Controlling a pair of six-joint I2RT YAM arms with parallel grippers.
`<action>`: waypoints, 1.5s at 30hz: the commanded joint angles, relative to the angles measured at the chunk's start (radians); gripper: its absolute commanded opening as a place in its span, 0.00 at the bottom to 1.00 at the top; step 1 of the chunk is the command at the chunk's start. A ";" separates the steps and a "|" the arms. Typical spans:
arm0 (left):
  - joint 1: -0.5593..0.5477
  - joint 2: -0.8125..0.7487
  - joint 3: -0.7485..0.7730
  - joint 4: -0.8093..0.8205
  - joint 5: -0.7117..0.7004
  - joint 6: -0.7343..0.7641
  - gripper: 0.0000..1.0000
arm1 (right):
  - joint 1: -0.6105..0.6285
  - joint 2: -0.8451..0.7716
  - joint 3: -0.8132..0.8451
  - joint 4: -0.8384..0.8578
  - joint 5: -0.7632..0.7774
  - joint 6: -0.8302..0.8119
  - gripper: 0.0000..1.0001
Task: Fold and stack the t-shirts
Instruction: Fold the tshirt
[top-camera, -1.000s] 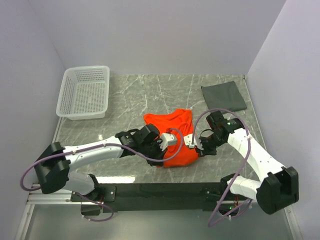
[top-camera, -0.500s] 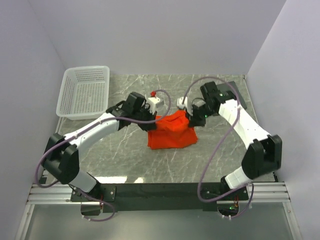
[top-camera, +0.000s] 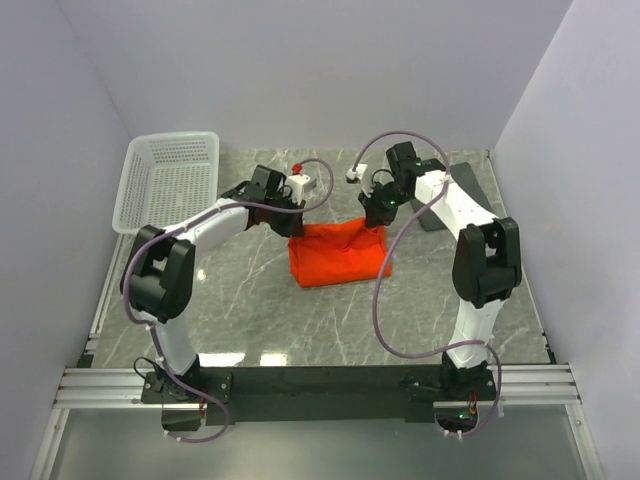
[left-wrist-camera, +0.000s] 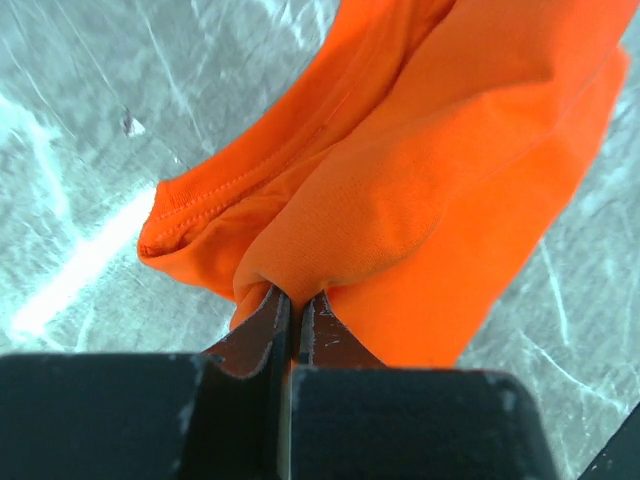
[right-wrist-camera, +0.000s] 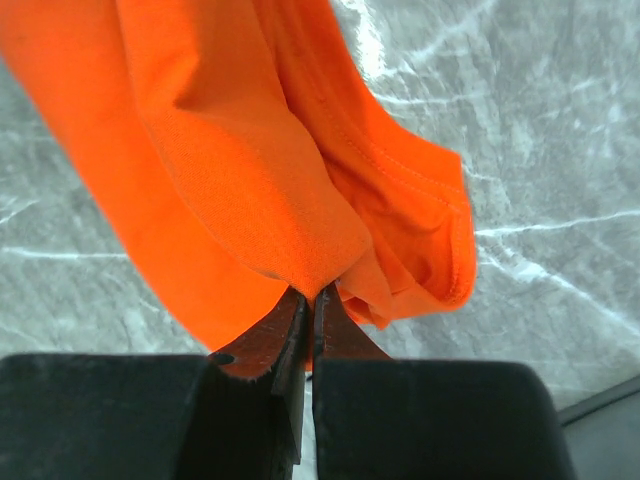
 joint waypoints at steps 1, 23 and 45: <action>0.007 0.031 0.046 0.039 0.045 0.012 0.01 | -0.003 0.012 0.049 0.069 0.033 0.072 0.00; 0.021 -0.032 0.057 0.209 -0.385 -0.153 0.69 | -0.008 -0.116 -0.120 0.492 0.362 0.435 0.77; -0.013 0.084 -0.026 0.377 -0.036 -0.486 0.22 | 0.018 0.189 0.064 0.232 0.157 0.673 0.17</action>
